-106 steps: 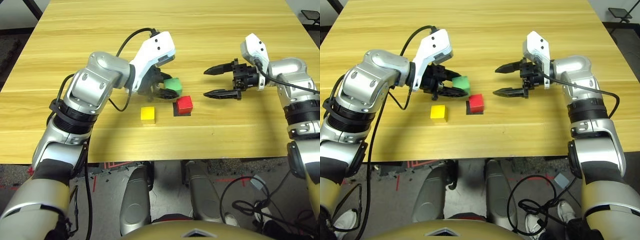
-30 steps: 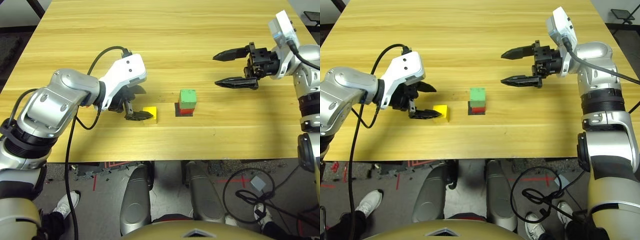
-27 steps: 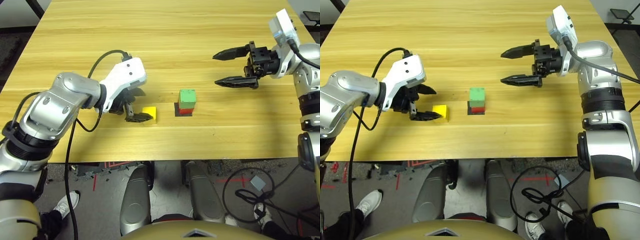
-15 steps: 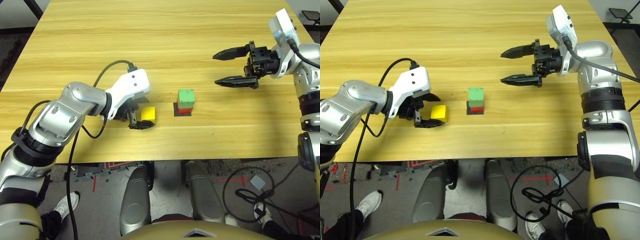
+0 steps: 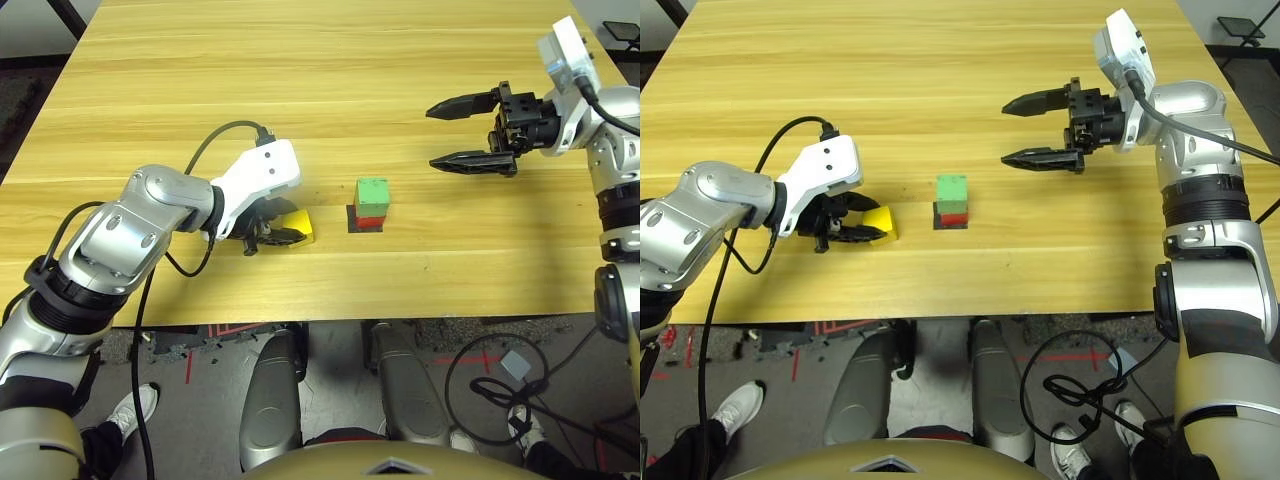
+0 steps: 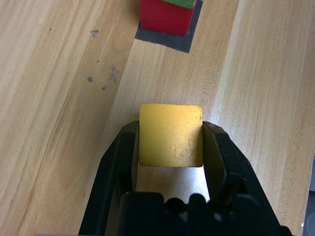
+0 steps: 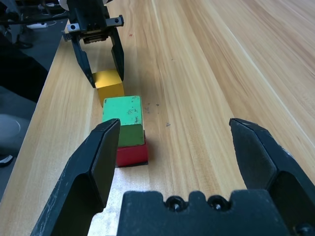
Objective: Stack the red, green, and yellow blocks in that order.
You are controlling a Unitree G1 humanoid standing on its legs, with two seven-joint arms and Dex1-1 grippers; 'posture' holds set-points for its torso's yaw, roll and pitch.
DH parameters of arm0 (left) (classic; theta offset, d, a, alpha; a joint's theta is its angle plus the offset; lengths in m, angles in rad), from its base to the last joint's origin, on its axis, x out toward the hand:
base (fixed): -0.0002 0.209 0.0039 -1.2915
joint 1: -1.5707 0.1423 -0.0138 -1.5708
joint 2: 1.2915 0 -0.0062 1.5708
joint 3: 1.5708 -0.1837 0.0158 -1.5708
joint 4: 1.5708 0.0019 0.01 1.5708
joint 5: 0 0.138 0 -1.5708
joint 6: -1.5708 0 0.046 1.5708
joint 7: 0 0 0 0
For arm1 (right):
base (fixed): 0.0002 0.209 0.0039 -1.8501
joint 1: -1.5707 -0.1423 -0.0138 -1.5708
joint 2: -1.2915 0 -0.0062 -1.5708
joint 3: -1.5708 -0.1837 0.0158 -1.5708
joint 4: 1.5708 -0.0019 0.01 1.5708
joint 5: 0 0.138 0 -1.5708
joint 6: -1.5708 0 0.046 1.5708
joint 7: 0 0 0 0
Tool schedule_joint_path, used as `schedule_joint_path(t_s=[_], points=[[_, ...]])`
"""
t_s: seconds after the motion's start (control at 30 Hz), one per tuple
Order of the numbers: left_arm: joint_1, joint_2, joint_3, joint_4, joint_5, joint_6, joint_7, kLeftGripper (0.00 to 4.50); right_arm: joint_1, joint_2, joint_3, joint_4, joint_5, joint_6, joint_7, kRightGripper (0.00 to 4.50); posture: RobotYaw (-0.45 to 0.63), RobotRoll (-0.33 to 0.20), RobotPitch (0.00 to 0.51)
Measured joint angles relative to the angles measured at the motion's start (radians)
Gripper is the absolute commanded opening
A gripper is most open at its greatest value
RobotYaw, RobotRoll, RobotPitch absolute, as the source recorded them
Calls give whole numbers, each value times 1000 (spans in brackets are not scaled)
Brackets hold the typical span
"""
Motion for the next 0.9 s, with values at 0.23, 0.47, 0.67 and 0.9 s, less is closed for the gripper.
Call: schedule_joint_path(t_s=[0.23,0.47,0.67,0.9], points=[[-299,-6,9,97,-22,77,-64,1938,10,3,-14,-3,0,4,-7,4500,235,74,216],[-467,-72,-33,143,-75,184,-107,1938,62,17,-24,-32,1,8,-27,4500,217,103,196],[-537,-133,-83,198,-77,186,-126,1938,101,19,-37,-75,2,15,-44,4500,193,110,190],[-549,-218,-122,248,-74,147,-124,1938,161,18,-57,-150,20,46,-68,4500,148,108,193]])
